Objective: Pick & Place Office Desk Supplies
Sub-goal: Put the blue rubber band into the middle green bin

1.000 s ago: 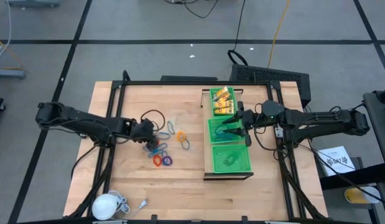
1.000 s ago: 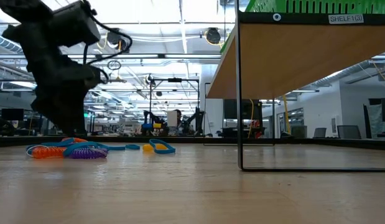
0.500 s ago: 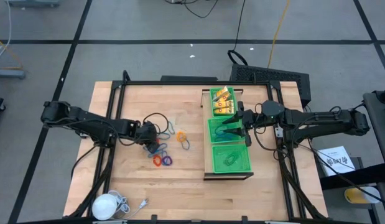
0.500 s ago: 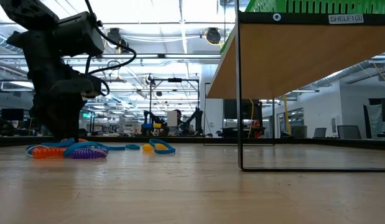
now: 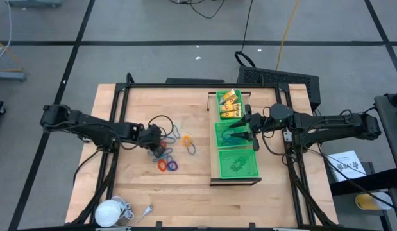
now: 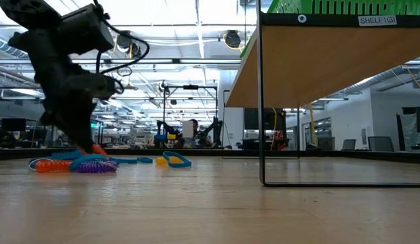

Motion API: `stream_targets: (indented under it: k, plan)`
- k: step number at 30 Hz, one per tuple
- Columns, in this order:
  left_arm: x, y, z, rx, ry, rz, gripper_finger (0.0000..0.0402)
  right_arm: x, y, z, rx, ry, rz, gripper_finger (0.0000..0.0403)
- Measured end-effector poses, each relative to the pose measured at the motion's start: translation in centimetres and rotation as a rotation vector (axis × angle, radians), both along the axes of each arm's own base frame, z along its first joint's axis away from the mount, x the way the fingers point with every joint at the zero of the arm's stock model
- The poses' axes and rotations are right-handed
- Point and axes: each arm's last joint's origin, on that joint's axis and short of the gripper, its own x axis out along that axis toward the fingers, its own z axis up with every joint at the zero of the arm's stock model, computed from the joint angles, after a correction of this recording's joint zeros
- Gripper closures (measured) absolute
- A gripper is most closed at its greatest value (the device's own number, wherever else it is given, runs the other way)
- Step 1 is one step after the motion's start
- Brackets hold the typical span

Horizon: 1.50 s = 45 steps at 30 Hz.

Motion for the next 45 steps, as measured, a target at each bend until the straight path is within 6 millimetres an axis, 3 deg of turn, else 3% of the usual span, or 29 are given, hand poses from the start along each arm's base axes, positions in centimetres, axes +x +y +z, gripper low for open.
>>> stream_targets:
  k: [6, 15, 21, 31, 39, 45]
  plan:
    - [0.3, 0.0, 1.8, 0.030, -0.159, -0.040, 0.0374, 0.0, 0.0, 0.0, 0.003, 0.000, 0.000, 0.0259]
    - [0.0, 0.1, 4.5, 0.104, -0.367, -0.101, 0.0394, 0.0, 0.0, 0.0, 0.004, 0.000, 0.000, 0.0259]
    - [-0.4, 0.0, 5.9, 0.156, -0.461, -0.166, 0.0368, 0.0, 0.0, 0.0, 0.004, 0.000, 0.000, 0.0259]
    - [-1.7, 0.2, 3.2, 0.118, -0.145, -0.077, 0.0393, 0.0, 0.0, 0.0, 0.001, 0.003, 0.000, 0.0259]
    - [-0.9, 0.0, 1.6, 0.084, -0.062, -0.057, 0.0314, 0.0, 0.0, 0.0, -0.005, 0.002, 0.001, 0.0259]
    - [-0.2, 0.0, 0.1, 0.076, 0.015, -0.064, 0.0279, 0.0, 0.0, 0.0, -0.007, 0.003, 0.001, 0.0259]
